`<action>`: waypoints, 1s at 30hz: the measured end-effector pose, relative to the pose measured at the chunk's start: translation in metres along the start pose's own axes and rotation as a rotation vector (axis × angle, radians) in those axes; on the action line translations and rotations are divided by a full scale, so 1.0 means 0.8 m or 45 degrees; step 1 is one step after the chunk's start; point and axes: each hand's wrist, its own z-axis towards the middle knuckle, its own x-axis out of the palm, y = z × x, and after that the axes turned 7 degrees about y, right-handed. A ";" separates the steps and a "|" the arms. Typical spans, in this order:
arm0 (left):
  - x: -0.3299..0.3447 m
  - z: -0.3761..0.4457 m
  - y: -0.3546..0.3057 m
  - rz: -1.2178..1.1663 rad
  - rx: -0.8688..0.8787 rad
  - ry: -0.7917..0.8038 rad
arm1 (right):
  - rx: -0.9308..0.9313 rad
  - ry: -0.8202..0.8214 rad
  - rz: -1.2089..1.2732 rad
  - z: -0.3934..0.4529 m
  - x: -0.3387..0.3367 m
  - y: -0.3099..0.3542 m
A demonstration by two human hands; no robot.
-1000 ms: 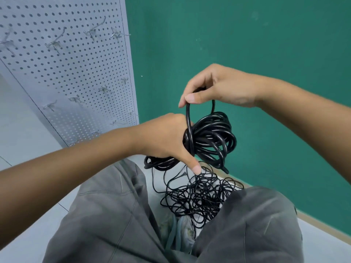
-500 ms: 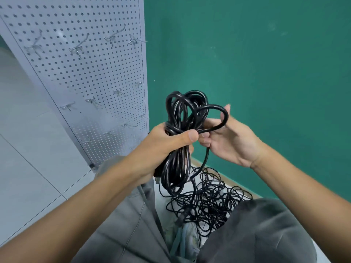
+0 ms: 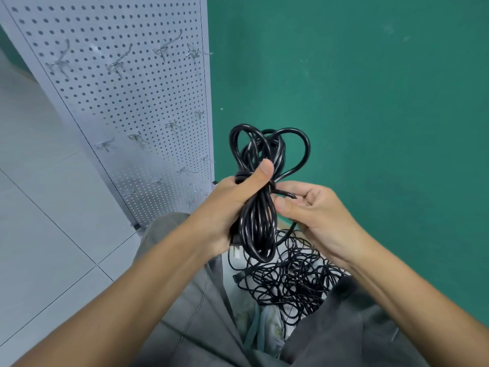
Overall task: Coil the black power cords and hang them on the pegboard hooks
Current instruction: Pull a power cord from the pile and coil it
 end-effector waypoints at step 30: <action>-0.007 0.061 -0.005 2.066 0.039 0.340 | -0.078 0.270 -1.576 0.049 -0.018 0.132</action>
